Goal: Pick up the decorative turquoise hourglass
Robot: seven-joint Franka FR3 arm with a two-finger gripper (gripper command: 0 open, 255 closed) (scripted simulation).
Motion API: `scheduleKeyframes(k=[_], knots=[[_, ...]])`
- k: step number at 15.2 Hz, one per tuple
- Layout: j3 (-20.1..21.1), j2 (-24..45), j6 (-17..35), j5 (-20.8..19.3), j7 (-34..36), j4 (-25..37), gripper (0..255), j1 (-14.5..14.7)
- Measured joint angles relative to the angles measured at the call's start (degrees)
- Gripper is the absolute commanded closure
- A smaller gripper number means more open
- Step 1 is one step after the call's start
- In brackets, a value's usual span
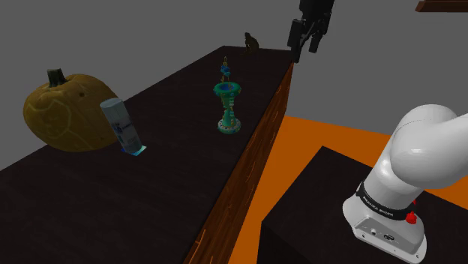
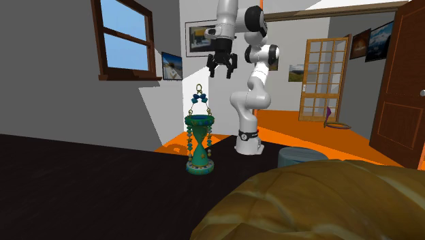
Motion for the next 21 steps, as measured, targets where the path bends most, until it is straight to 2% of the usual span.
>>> scheduleKeyframes(k=[2, 4, 11, 18, 21], knots=[[0.1, 0.3, 1.1, 0.2, 0.2, -0.5, 0, 0.1], [0.4, 1.7, 4.9, 0.8, 0.9, -1.2, 0, 0.4], [2.3, 9.4, 22.1, 2.9, 3.9, -3.6, 0, 1.5], [4.2, 19.9, 38.2, 3.7, 6.4, -1.6, 0, 2.2], [4.8, 23.5, 42.7, 3.7, 7.1, -0.1, 0, 2.3]])
